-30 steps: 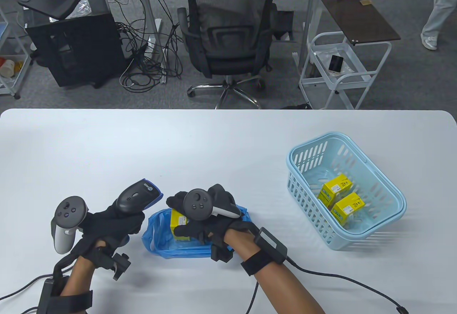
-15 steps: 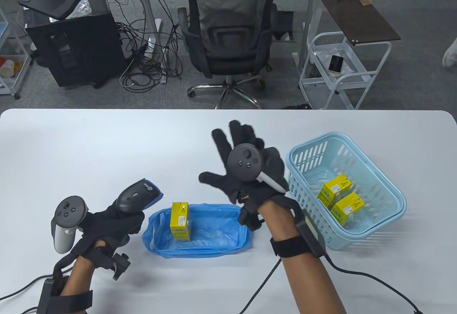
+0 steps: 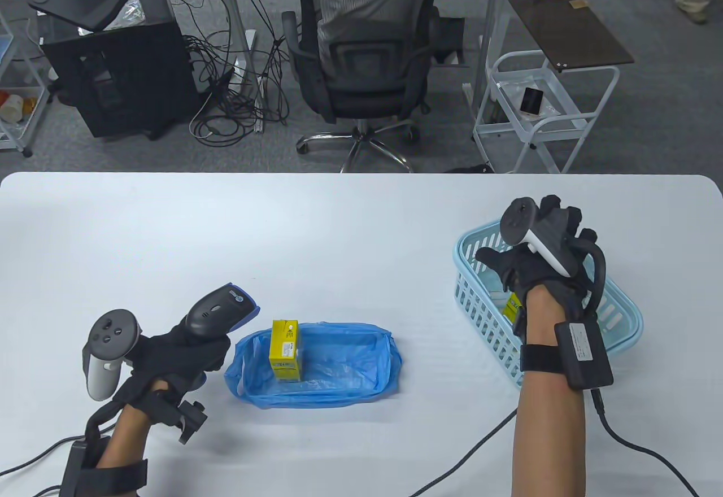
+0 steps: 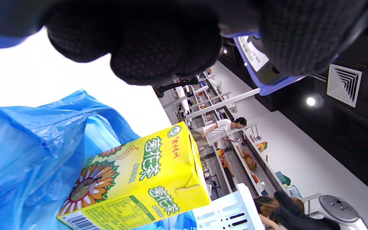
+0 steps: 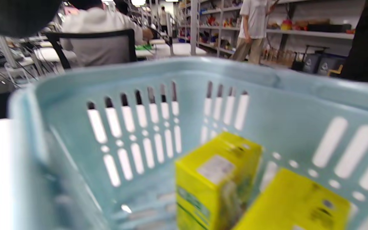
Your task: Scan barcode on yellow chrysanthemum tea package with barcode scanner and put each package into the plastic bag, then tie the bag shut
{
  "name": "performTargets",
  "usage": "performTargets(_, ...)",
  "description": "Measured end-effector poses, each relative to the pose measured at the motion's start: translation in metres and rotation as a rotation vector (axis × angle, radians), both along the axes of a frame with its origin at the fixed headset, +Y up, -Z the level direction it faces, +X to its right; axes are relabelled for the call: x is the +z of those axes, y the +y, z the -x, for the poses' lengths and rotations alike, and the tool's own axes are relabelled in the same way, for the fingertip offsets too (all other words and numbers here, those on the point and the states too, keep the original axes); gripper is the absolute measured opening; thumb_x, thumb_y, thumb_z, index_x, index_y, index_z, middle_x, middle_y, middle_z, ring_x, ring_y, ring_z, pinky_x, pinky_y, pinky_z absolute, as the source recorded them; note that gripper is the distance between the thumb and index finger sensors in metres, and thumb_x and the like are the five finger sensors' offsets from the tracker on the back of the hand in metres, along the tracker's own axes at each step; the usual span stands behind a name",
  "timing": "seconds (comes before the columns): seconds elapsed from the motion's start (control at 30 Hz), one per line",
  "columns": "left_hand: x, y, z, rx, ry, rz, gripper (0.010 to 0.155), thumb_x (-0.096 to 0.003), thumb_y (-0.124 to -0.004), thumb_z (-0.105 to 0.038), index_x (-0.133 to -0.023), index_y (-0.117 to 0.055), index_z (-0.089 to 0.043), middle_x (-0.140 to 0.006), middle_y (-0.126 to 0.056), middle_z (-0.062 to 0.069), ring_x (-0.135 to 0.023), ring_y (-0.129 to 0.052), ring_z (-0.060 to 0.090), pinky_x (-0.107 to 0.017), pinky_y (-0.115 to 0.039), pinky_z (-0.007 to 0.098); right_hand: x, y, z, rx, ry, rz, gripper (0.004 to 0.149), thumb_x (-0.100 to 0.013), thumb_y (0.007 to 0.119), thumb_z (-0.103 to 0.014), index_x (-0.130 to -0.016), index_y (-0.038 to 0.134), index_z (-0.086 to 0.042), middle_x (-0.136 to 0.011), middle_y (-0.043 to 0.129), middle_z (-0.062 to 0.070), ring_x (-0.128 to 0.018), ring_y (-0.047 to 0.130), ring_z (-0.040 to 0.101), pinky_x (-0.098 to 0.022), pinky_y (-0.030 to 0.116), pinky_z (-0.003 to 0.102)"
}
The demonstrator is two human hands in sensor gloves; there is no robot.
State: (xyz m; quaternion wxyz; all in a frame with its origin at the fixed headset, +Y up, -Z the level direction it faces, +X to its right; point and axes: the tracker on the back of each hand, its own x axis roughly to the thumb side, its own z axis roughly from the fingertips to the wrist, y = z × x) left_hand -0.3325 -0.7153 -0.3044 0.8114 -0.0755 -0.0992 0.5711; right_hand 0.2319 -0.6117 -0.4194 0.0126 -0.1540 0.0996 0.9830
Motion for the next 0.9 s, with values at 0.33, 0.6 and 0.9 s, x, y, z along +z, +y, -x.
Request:
performTargets(0.33, 0.000, 0.000, -0.001, -0.006, -0.004, 0.006, 0.075, -0.0393, -0.086, -0.054, -0.101, -0.054, -0.025, -0.073, -0.093, -0.009, -0.049, -0.103, 0.022, -0.043, -0.086, 0.046, -0.011, -0.028, -0.017, 0.026, -0.077, 0.258, 0.085, -0.031, 0.077, -0.062, -0.099, 0.032, -0.040, -0.112, 0.032, 0.010, -0.103, 0.045, 0.045, -0.075, 0.044, 0.063)
performTargets(0.6, 0.000, -0.001, -0.001, -0.012, -0.013, 0.012, 0.075, -0.0393, -0.086, -0.054, -0.101, -0.054, -0.024, -0.073, -0.093, -0.009, -0.049, -0.103, 0.022, -0.043, -0.086, 0.046, -0.020, -0.053, -0.031, 0.047, -0.114, 0.415, 0.082, -0.031, 0.085, -0.055, -0.098, 0.041, -0.038, -0.110, 0.048, 0.009, -0.100, 0.060, 0.042, -0.074, 0.052, 0.060)
performTargets(0.9, -0.001, -0.001, -0.002, -0.015, -0.015, 0.015, 0.074, -0.0395, -0.086, -0.054, -0.100, -0.055, -0.025, -0.071, -0.094, -0.009, -0.048, -0.103, 0.021, -0.042, -0.087, 0.046, -0.026, -0.062, -0.033, 0.030, -0.118, 0.468, 0.087, -0.030, 0.089, -0.053, -0.098, 0.038, -0.037, -0.107, 0.056, 0.011, -0.096, 0.067, 0.042, -0.072, 0.053, 0.061)
